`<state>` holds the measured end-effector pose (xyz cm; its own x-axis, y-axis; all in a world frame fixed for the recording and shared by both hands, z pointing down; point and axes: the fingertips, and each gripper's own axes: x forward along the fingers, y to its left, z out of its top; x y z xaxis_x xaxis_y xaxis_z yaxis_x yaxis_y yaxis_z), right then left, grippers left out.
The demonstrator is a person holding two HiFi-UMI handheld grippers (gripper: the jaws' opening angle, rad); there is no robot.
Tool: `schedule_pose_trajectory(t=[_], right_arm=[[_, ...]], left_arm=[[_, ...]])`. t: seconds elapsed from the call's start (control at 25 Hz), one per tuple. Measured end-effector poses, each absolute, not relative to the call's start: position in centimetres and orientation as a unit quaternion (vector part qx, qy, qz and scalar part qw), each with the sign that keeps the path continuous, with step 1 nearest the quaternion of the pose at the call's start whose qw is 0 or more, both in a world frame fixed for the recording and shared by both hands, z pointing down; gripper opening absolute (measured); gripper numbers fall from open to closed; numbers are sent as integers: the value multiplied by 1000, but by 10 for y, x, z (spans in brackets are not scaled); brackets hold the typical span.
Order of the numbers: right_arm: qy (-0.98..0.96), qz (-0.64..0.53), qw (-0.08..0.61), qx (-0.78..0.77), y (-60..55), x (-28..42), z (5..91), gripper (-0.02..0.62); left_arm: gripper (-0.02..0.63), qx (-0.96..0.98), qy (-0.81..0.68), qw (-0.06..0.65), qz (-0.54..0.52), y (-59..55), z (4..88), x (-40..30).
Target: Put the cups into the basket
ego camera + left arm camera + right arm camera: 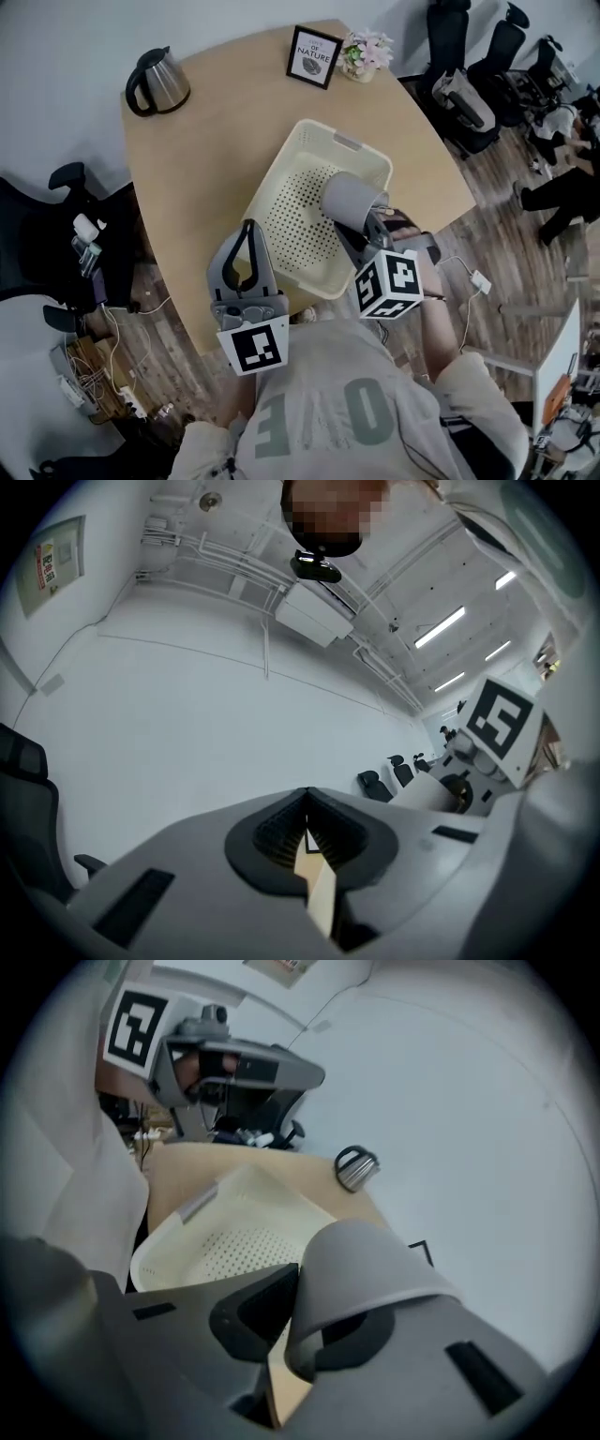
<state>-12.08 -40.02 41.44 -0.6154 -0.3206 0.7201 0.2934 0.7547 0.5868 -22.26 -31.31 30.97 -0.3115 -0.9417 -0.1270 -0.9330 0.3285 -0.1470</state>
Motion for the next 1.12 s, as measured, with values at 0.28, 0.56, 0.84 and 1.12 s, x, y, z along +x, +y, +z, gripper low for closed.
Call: schedule_pose_trajectory(t=[0.28,0.56,0.84,1.12], right_arm=[[-751,-370,534,-117,-402,-127,476,37],[-681,-380,590,-207,-412,-128,521,37],[-607,-388,639,-269,-423,-125,566,37],[-566,-373,669,-306,-428,-121,600,37]], left_arm=[[9,-570,816,89,-49,-313,331,-236],[9,-556,826,76,-44,-319,351,-247],[9,-551,831,59,-51,-326,368,-264],[9,-536,841,56,-45,-327,369,-281]])
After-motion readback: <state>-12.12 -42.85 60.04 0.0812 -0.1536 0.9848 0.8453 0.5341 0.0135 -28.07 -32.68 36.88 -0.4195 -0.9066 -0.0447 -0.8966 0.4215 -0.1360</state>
